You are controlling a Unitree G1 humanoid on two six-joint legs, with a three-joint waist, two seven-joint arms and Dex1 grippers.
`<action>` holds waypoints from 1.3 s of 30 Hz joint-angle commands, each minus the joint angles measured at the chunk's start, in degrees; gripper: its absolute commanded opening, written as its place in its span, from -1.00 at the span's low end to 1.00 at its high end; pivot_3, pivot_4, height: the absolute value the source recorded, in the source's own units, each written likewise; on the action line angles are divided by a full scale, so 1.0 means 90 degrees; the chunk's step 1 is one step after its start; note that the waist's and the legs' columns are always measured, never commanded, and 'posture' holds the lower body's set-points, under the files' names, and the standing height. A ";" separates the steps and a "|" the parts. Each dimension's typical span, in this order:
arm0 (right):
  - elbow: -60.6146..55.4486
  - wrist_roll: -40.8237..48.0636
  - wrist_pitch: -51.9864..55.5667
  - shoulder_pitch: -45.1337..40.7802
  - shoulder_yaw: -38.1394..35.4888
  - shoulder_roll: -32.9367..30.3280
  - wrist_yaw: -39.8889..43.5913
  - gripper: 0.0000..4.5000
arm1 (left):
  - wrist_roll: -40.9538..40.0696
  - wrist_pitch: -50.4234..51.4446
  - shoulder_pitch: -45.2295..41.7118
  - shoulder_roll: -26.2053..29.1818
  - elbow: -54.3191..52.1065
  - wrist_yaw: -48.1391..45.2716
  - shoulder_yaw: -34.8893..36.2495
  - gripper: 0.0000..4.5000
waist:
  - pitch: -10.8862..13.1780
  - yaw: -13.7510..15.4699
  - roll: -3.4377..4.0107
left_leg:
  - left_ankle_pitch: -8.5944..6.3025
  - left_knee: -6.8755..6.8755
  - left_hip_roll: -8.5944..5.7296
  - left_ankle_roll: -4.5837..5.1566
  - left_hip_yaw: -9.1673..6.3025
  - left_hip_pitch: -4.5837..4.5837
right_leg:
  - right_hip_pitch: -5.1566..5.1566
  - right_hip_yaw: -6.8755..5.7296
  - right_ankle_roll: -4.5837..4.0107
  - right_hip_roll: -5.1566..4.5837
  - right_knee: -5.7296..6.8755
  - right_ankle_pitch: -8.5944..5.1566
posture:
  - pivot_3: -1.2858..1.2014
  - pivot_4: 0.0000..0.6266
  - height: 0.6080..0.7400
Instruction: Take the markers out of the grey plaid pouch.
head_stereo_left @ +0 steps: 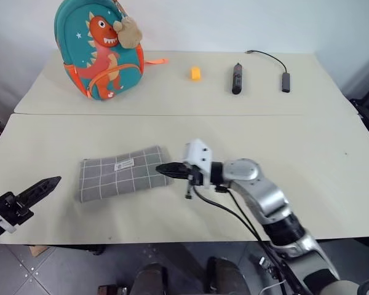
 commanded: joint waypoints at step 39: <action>0.2182 -0.1321 -0.2978 -0.0503 0.0289 -0.0043 0.0931 -1.00 | 0.2208 0.1989 -0.3014 0.1094 0.2239 -0.2636 -0.3391 -0.98 | 0.0002 -0.0332 -0.0005 | 0.0004 -0.0012 0.0050 -0.0046 0.0090 0.0039 | 0.0004 0.0038 -0.0015 0.0061 0.0008 -0.0010 | 0.03 -0.52 1.00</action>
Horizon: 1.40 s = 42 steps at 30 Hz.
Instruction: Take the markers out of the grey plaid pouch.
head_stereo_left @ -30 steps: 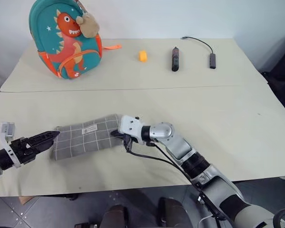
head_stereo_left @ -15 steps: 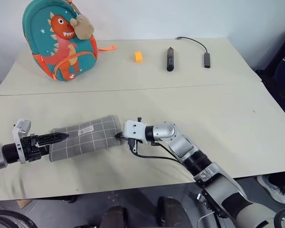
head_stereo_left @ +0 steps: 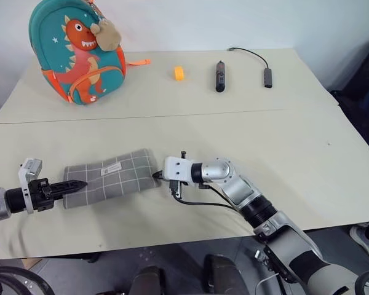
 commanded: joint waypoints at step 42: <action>-0.2781 0.6650 0.9836 -0.1029 -0.2750 -0.3371 0.0692 0.99 | 0.5865 -1.4653 0.0193 -0.4441 -0.1407 0.2106 -0.1851 -1.00 | 0.0009 0.0623 0.0034 | -0.0026 0.0100 0.0048 0.0033 0.0063 -0.0076 | -0.0049 0.0013 -0.0013 0.0014 -0.0031 0.0065 | 0.03 -0.52 1.00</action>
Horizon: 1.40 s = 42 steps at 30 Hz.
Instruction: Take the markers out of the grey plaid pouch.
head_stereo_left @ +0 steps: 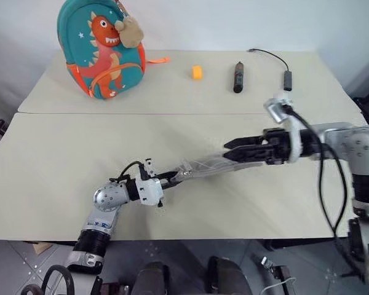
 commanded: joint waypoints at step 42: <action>0.0611 0.2804 0.1321 0.0008 -0.1530 0.3187 -0.3822 -0.41 | 0.0438 -0.0200 0.0323 0.0937 -0.0152 0.1331 -0.0828 -1.00 | -0.0001 -0.0178 0.0002 | -0.0003 -0.0007 0.0005 0.0005 0.0019 -0.0015 | -0.0028 -0.0022 -0.0002 0.0002 0.0014 0.0000 | 0.03 -0.52 1.00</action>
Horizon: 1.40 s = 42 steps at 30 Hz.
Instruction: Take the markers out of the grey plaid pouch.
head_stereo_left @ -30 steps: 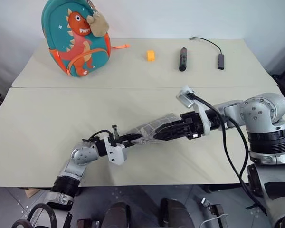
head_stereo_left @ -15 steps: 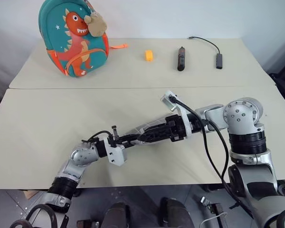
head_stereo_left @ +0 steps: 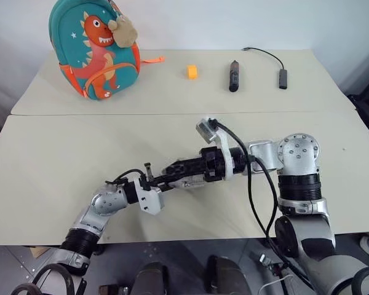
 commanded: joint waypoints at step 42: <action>-0.0451 0.1207 -0.1047 0.0432 -0.0721 -0.2082 0.0344 -0.90 | -0.2826 0.3385 0.0416 -0.0567 -0.1159 -0.2218 0.0821 -1.00 | 0.0003 0.0089 0.0000 | -0.0012 -0.0004 0.0002 0.0017 0.0036 -0.0001 | -0.0011 0.0028 0.0003 0.0006 -0.0027 0.0011 | 0.03 -0.52 1.00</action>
